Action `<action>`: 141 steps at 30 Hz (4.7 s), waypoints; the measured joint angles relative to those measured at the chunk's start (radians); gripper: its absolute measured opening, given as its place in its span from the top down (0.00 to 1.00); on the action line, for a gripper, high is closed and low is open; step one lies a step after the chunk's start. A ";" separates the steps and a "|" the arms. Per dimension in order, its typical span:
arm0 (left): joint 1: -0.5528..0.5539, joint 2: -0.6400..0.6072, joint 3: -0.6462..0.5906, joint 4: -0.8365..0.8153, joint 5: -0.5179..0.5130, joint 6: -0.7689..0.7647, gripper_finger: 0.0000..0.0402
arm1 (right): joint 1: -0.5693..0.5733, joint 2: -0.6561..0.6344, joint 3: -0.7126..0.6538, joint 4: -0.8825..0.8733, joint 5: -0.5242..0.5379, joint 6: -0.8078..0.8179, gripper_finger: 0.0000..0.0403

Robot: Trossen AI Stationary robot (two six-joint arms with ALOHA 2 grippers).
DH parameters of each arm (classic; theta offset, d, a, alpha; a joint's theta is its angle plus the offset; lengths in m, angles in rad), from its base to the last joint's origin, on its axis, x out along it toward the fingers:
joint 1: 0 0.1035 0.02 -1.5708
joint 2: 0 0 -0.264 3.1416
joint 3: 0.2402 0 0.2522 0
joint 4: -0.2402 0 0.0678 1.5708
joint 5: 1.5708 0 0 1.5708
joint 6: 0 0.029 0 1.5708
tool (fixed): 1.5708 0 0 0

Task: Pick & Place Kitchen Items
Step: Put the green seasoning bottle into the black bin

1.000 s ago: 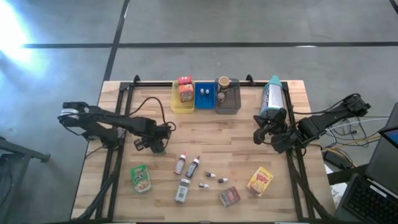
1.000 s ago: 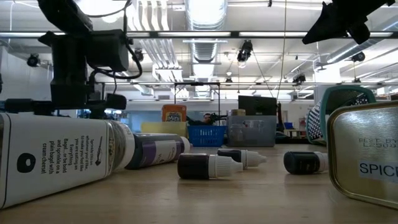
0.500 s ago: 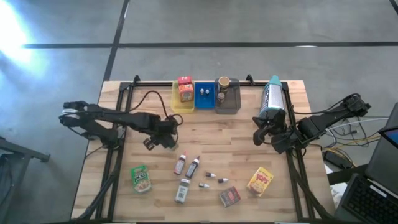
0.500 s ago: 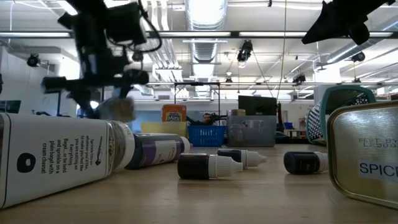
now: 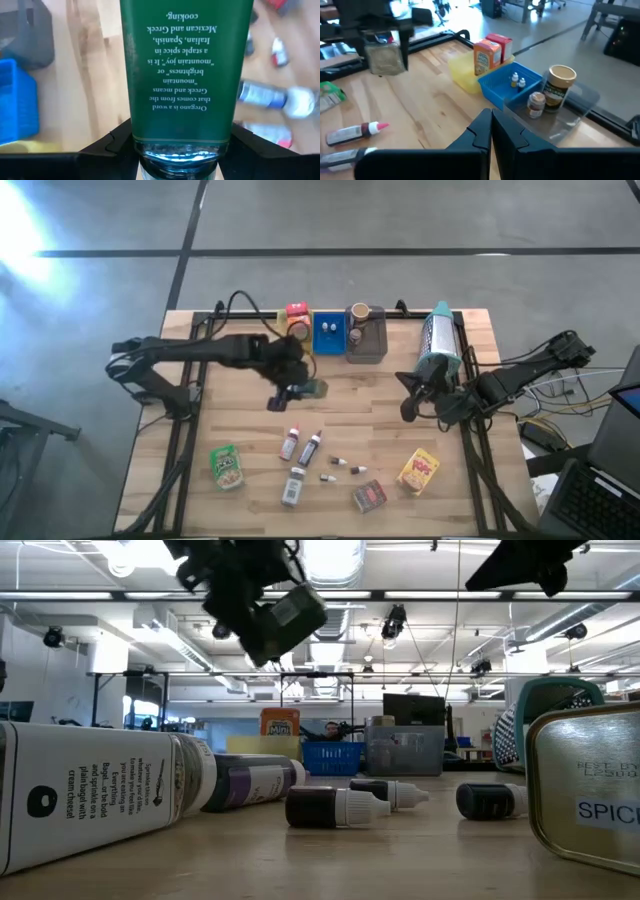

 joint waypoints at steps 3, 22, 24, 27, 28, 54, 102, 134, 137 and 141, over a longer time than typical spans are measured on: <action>0.004 0.075 0.074 -0.021 0.029 -0.031 0.48 | 0.000 -0.003 0.000 -0.001 -0.019 -0.034 0.98; 0.007 0.502 0.710 -0.343 0.013 0.004 0.48 | 0.000 -0.010 0.062 -0.011 -0.239 -0.159 0.52; 0.007 0.522 0.758 -0.340 0.004 0.020 0.48 | 0.000 -0.010 0.071 -0.011 -0.239 -0.183 0.44; 0.000 0.552 0.833 -0.325 -0.065 0.041 0.48 | -0.001 -0.010 0.085 -0.011 -0.238 -0.220 0.35; -0.001 0.566 0.858 -0.324 -0.084 0.055 0.48 | -0.001 -0.010 0.091 -0.011 -0.238 -0.231 0.32; -0.028 0.695 1.127 -0.282 -0.135 0.063 0.48 | -0.063 -0.012 0.201 -0.218 -0.247 -0.254 0.21; -0.039 0.682 0.833 0.847 0.284 -0.077 0.48 | 0.238 -0.128 0.052 0.395 0.192 -0.689 0.24; -0.040 0.649 0.836 0.691 0.312 -0.171 0.34 | 0.230 -0.091 0.051 0.485 0.176 -0.801 0.49; -0.027 0.611 0.836 0.580 0.314 -0.156 0.32 | 0.230 -0.098 0.051 0.485 0.176 -0.802 0.50; -0.004 0.550 0.834 0.394 0.285 -0.141 0.31 | 0.229 -0.114 0.054 0.481 0.198 -0.808 0.51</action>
